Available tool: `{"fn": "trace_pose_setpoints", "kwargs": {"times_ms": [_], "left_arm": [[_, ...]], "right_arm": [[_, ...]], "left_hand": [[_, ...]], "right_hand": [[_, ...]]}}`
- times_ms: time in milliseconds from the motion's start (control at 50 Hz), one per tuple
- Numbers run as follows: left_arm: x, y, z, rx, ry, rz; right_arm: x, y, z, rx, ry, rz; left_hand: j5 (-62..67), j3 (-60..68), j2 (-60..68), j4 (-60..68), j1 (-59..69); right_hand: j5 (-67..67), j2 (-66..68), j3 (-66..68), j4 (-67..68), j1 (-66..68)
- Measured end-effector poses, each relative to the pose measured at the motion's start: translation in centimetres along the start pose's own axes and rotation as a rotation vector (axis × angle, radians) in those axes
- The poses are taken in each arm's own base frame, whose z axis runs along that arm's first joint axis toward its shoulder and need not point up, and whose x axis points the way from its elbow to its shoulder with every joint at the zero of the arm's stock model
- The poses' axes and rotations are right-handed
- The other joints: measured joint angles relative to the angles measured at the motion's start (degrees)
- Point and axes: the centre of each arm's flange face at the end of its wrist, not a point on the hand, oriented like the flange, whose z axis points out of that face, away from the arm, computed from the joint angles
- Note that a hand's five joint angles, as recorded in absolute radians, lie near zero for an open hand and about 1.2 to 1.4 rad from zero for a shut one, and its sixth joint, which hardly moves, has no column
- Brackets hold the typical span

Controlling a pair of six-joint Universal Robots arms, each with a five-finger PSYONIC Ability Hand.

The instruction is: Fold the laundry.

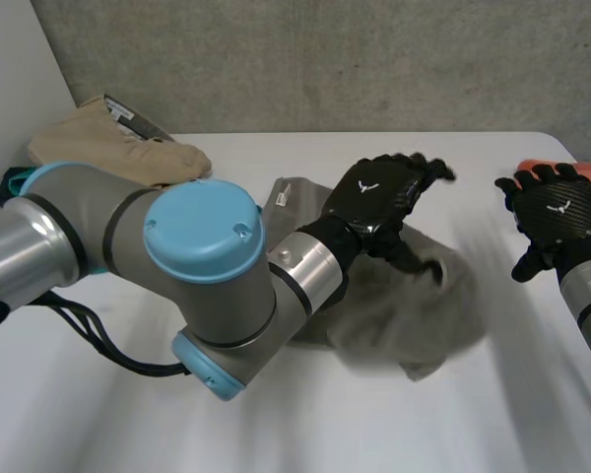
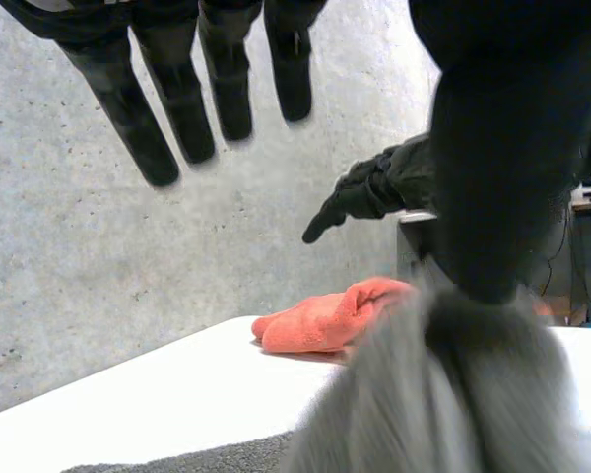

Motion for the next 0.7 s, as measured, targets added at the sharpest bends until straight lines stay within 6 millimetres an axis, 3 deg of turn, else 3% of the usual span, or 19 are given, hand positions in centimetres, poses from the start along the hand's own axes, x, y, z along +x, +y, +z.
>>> {"fn": "trace_pose_setpoints", "kwargs": {"times_ms": [60, 180, 300, 380, 480, 640, 700], "left_arm": [[-1.3, -1.8, -0.7, 0.019, -0.038, 0.015], [-7.1, -6.4, -3.2, 0.082, -0.195, 0.083], [-12.6, -7.3, -4.7, 0.076, -0.336, 0.181], [-17.1, -5.4, -5.0, 0.001, -0.429, 0.287], [-21.9, -1.3, -4.5, -0.131, -0.49, 0.451], [-25.8, 4.3, -3.1, -0.264, -0.487, 0.658], [-26.6, 5.5, -2.6, -0.279, -0.484, 0.694]], "right_arm": [[-0.4, 0.0, -0.1, 0.006, -0.033, -0.004], [-2.6, -0.6, -1.2, 0.002, -0.185, -0.006], [-5.6, -1.8, -3.2, -0.007, -0.358, -0.001], [-8.2, -2.3, -4.9, -0.01, -0.469, -0.009], [-10.6, -1.5, -5.7, -0.034, -0.536, -0.033], [-11.5, 0.2, -5.7, -0.082, -0.521, -0.095], [-11.4, 0.4, -5.5, -0.088, -0.509, -0.105]], "left_hand": [[-6.06, -5.86, -5.07, -5.73, -2.28], [-6.45, -6.38, -5.27, -6.12, -2.28], [-6.45, -6.38, -5.26, -6.11, -2.28], [-5.28, -6.22, -4.96, -5.49, -2.05], [-4.45, -6.21, -4.71, -4.81, -2.05], [-2.38, -3.53, -2.41, -2.68, 0.56], [1.63, 0.5, 1.51, 1.23, 4.98]], "right_hand": [[0.0, 0.0, 0.0, 0.0, 0.0], [0.0, 0.0, 0.0, 0.0, 0.0], [0.0, 0.0, 0.0, 0.0, 0.0], [0.0, 0.0, 0.0, 0.0, 0.0], [0.0, 0.0, 0.0, 0.0, 0.0], [0.0, 0.0, 0.0, 0.0, 0.0], [0.0, 0.0, 0.0, 0.0, 0.0]]}}
